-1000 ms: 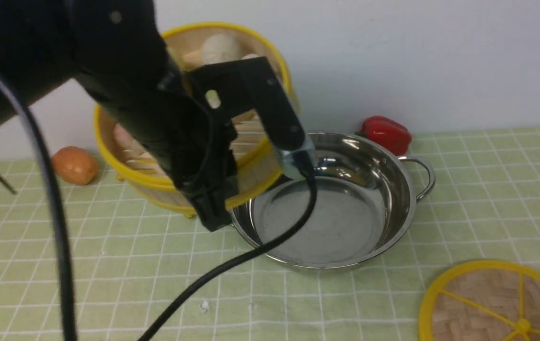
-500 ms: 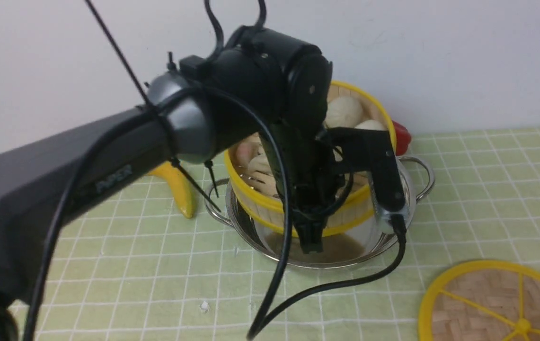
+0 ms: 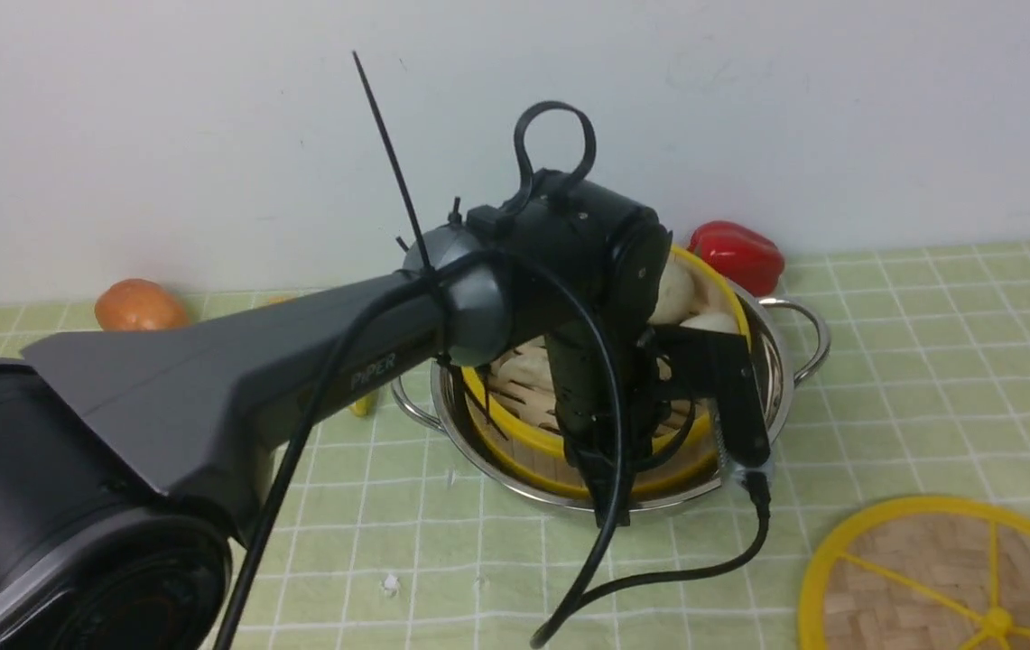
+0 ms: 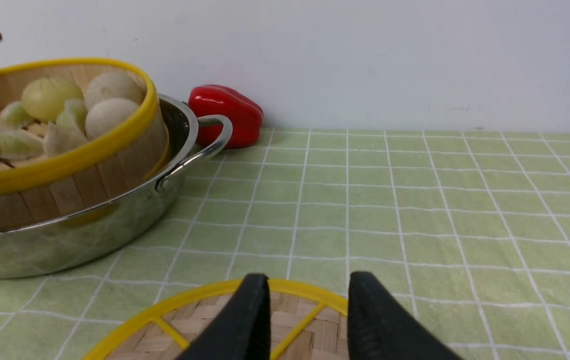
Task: Place the steamer in the pot on the green tablecloth, and put the lid on the steamer.
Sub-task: 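Place the bamboo steamer basket with dumplings into the steel pot with the left gripper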
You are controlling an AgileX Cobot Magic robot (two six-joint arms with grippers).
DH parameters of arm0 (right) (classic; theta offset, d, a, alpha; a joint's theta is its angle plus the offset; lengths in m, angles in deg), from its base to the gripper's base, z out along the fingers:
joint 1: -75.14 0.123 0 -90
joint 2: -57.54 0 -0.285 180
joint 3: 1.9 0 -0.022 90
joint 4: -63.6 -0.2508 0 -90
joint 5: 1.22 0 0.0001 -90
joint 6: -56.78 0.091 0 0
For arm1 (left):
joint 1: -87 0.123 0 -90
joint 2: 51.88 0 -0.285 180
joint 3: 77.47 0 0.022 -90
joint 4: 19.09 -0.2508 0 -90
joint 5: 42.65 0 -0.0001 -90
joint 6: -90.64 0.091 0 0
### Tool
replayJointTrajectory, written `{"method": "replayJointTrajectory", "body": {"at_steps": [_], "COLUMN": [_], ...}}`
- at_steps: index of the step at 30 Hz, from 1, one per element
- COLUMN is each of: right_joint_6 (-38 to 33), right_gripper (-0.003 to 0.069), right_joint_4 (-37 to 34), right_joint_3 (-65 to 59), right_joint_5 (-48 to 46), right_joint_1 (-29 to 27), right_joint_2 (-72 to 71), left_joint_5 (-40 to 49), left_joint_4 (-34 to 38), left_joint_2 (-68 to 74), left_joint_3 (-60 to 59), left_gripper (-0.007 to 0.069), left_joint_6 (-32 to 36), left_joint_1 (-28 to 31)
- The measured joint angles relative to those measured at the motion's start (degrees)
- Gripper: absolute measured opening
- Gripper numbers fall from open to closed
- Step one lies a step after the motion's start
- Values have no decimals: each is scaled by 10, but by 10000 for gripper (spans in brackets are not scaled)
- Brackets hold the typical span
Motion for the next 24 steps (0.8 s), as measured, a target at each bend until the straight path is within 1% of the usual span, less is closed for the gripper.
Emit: {"method": "replayJointTrajectory", "body": {"at_steps": [5, 8, 9, 10, 11, 12, 15, 18, 21, 24], "right_joint_6": [0, 0, 0, 0, 0, 0, 0, 0, 0, 0], "right_gripper": [243, 243, 243, 243, 243, 243, 243, 243, 243, 243], "right_joint_4": [0, 0, 0, 0, 0, 0, 0, 0, 0, 0], "right_joint_3": [0, 0, 0, 0, 0, 0, 0, 0, 0, 0], "right_joint_5": [0, 0, 0, 0, 0, 0, 0, 0, 0, 0], "right_joint_1": [0, 0, 0, 0, 0, 0, 0, 0, 0, 0], "right_joint_2": [0, 0, 0, 0, 0, 0, 0, 0, 0, 0], "left_joint_5": [-5, -6, -7, -7, -9, -11, -11, -3, 30, 68], "left_joint_4": [1, 1, 1, 1, 0, -2, -9, -16, -26, -48], "left_joint_2": [6, 7, 7, 7, 5, 5, 2, 0, -7, -19], "left_joint_3": [0, 1, 1, 1, 2, 3, 6, 10, 30, 63], "left_gripper": [33, 81, 122, 122, 192, 223, 397, 524, 609, 631], "left_joint_6": [-6, -14, -22, -22, -36, -42, -69, -96, -112, -130], "left_joint_1": [0, 0, -1, -1, 0, 0, 0, 0, 0, 0]}}
